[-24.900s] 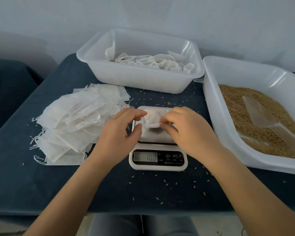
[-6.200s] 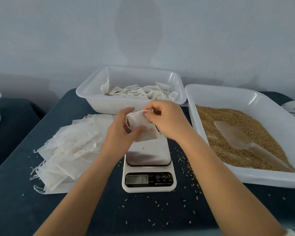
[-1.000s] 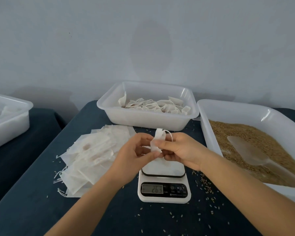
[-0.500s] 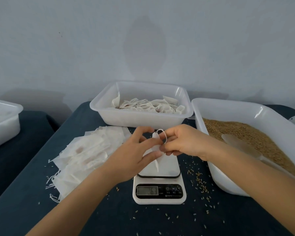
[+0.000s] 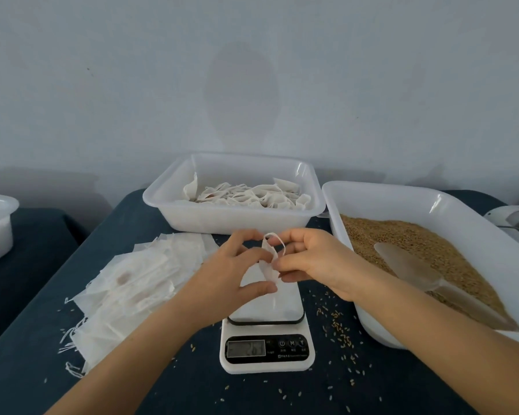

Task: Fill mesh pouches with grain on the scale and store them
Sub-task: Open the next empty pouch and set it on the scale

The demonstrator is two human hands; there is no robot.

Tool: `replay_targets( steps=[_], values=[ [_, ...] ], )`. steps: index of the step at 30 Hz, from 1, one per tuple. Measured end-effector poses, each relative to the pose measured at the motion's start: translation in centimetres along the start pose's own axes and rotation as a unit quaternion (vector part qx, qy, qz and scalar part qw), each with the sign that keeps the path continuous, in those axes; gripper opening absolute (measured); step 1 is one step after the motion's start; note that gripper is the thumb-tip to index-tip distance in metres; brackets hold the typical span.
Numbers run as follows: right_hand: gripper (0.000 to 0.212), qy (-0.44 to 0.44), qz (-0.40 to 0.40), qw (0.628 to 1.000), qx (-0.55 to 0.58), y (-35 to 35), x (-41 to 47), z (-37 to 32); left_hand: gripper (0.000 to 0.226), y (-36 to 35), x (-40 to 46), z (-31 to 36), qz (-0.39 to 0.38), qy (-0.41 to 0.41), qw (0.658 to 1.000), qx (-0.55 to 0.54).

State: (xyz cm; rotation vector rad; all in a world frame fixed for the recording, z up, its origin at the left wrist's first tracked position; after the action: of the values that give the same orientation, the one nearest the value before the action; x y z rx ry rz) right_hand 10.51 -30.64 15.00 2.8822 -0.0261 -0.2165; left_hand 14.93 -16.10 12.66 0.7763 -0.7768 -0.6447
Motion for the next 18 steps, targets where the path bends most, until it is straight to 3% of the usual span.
replay_targets(
  steps=[8, 13, 18],
  values=[
    [0.036, 0.001, -0.034, 0.994, -0.105, -0.3, 0.1, 0.0, 0.037, -0.9, 0.2, 0.0, -0.036, 0.018, 0.999, 0.03],
    [0.023, 0.016, 0.014, 0.99, -0.141, 0.2, 0.2, 0.2, 0.022, -0.1, 0.1, 0.1, 0.015, 0.029, 0.999, -0.034],
    [0.027, 0.003, 0.024, 0.993, -0.115, 0.5, 0.2, 0.2, 0.012, 0.3, -0.3, 0.4, 0.082, 0.029, 0.995, -0.058]
  ],
)
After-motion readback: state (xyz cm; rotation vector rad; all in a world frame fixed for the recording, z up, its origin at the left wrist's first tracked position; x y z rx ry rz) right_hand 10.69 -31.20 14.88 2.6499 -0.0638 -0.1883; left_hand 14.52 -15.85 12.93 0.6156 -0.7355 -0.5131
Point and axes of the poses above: each hand's wrist, its own x-axis towards the middle knuckle, its own y-axis out of the back of the hand, z = x × y, the point moved 4 cm from there along x, towards the middle knuckle, and after that the axes turned 2 degrees about -x, right-handed, at the moved point
